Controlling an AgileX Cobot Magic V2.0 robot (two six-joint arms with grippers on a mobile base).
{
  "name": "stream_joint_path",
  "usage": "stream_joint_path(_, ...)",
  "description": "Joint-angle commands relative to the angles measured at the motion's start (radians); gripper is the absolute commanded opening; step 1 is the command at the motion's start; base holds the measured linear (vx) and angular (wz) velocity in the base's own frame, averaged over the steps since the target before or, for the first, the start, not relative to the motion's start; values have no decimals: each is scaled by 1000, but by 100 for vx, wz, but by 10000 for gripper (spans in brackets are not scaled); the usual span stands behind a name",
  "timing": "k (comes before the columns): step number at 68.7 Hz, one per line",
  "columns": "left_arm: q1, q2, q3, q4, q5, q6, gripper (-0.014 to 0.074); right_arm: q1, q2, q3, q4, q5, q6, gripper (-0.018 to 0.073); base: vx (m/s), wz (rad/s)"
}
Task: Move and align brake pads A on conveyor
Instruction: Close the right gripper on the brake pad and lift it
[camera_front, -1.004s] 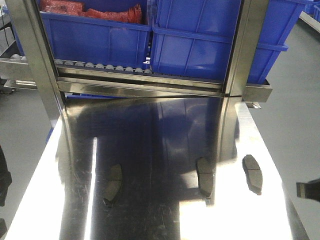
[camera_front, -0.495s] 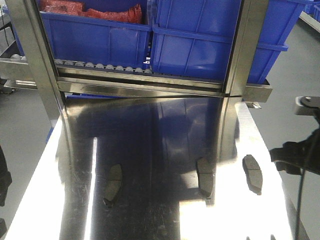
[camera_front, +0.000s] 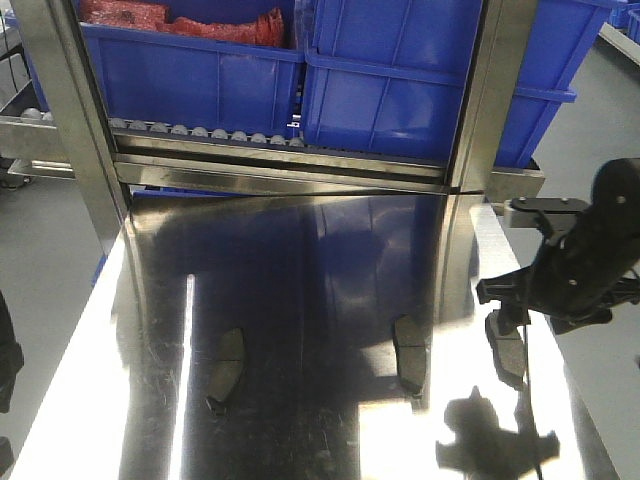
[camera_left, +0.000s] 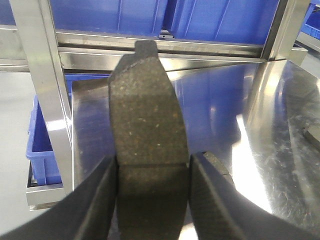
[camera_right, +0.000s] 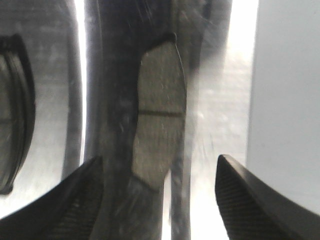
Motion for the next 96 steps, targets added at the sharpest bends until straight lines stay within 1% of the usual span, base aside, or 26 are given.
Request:
stream_joint_path(1, -2, -1, -29, 1, -97, -1, -6, -2, 21, -65, -23, -5, 7, 471, 0, 0)
stream_joint_path(24, -2, -1, -29, 1, -97, -1, -6, -2, 139, -142, -32, 0, 7, 471, 0, 0)
stream_joint_path(57, -2, -1, -29, 1, -97, -1, -6, -2, 189, -143, -26, -28, 10, 471, 0, 0)
stream_joint_path(63, -2, -1, -29, 1, -97, -1, -6, -2, 193, -143, -32, -27, 11, 455, 0, 0)
stream_joint_path(67, -2, -1, -29, 1, -97, -1, -6, -2, 194, -143, -26, -25, 13, 424, 0, 0)
stream_joint_path(71, -2, -1, -29, 1, -97, -1, -6, -2, 194, -143, -23, -20, 13, 374, 0, 0)
stream_joint_path(89, -2, -1, -29, 1, -97, -1, -6, -2, 173, -143, -19, -1, 13, 55, 0, 0)
stream_joint_path(94, -2, -1, -29, 1, -97, -1, -6, -2, 146, -143, -19, -4, 14, -18, 0, 0)
stream_joint_path(96, -2, -1, -29, 1, -97, -1, -6, -2, 132, -143, -19, -4, 14, -17, 0, 0)
